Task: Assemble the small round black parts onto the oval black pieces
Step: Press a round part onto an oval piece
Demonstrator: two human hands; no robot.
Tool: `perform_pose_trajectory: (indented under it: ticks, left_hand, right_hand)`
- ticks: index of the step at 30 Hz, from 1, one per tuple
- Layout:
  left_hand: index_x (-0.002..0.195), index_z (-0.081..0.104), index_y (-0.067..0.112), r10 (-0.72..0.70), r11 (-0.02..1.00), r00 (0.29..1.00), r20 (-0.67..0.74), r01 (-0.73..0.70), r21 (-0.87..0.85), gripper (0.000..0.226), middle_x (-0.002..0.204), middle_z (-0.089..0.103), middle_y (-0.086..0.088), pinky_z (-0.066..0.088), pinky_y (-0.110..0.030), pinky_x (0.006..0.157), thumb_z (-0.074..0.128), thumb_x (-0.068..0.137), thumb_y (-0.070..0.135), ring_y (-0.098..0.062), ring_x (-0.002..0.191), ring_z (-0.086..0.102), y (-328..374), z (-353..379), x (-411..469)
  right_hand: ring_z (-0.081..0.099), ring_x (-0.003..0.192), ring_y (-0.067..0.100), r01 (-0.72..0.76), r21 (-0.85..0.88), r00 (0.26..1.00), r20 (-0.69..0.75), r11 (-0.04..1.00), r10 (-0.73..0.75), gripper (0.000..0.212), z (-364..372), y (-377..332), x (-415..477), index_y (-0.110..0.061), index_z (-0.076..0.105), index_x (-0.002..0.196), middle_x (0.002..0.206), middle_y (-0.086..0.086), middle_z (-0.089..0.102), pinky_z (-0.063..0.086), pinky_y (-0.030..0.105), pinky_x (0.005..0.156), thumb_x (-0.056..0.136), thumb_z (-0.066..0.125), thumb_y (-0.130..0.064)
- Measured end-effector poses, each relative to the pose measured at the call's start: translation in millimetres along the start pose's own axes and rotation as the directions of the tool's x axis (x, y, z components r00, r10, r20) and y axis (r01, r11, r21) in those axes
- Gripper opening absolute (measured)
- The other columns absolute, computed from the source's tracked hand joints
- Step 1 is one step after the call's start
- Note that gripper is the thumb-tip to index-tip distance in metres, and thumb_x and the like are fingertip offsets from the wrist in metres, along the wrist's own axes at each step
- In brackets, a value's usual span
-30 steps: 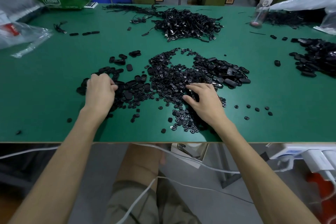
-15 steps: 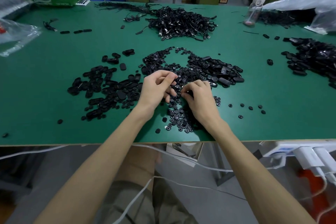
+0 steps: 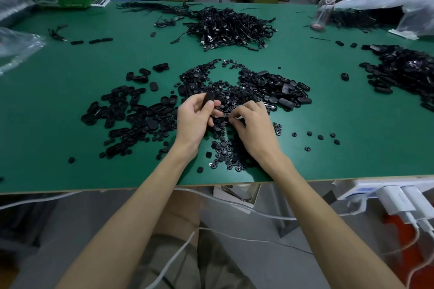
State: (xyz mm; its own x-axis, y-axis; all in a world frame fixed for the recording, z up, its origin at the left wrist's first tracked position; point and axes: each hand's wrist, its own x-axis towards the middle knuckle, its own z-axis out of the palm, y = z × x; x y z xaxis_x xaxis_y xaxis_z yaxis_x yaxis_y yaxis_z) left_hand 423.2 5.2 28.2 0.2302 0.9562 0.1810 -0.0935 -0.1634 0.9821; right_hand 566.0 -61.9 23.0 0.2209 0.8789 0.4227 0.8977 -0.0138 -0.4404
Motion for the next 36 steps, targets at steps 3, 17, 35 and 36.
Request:
perform_pose_trajectory:
  ticks: [3,17,35,36]
  left_hand:
    - [0.116,0.07,0.006,0.019,1.0,1.0,0.017,-0.018,-0.017,0.019,0.1,0.077,-0.007,0.053,-0.022,0.059,0.058,0.102,0.001,-0.018,0.081,0.075,-1,-1,0]
    - [0.117,0.073,0.007,0.044,0.999,0.988,0.151,-0.04,-0.027,0.023,0.086,0.078,-0.006,0.06,-0.028,0.072,0.067,0.097,-0.001,-0.021,0.078,0.075,-3,1,-1]
    - [0.128,0.069,0.002,0.061,0.998,0.984,0.168,-0.065,0.019,0.034,0.096,0.08,-0.008,0.062,-0.031,0.084,0.067,0.094,-0.006,-0.024,0.09,0.078,-7,2,0]
    - [0.127,0.07,0.002,0.059,0.998,0.984,0.17,-0.062,0.013,0.033,0.097,0.08,-0.009,0.062,-0.033,0.085,0.067,0.094,-0.005,-0.024,0.09,0.078,-7,2,0]
  right_hand:
    - [0.049,0.107,0.023,-0.018,0.047,0.999,-0.043,0.999,0.02,0.011,-2,-2,0,-0.012,0.074,0.102,0.104,0.003,0.064,0.041,0.032,0.092,0.099,0.067,-0.019]
    - [0.067,0.084,0.005,-0.065,0.362,0.985,-0.128,0.93,0.119,0.008,-12,-3,-2,-0.015,0.075,0.102,0.09,-0.008,0.073,0.053,0.022,0.08,0.097,0.069,-0.016]
    - [0.066,0.092,0.006,-0.105,0.38,0.984,-0.092,0.919,0.15,0.015,-19,-5,-4,-0.014,0.078,0.111,0.103,-0.003,0.075,0.048,0.013,0.083,0.097,0.07,-0.017]
    - [0.066,0.091,0.005,-0.105,0.384,0.984,-0.095,0.917,0.153,0.014,-19,-4,-4,-0.014,0.078,0.109,0.101,-0.004,0.075,0.047,0.01,0.081,0.097,0.071,-0.017]
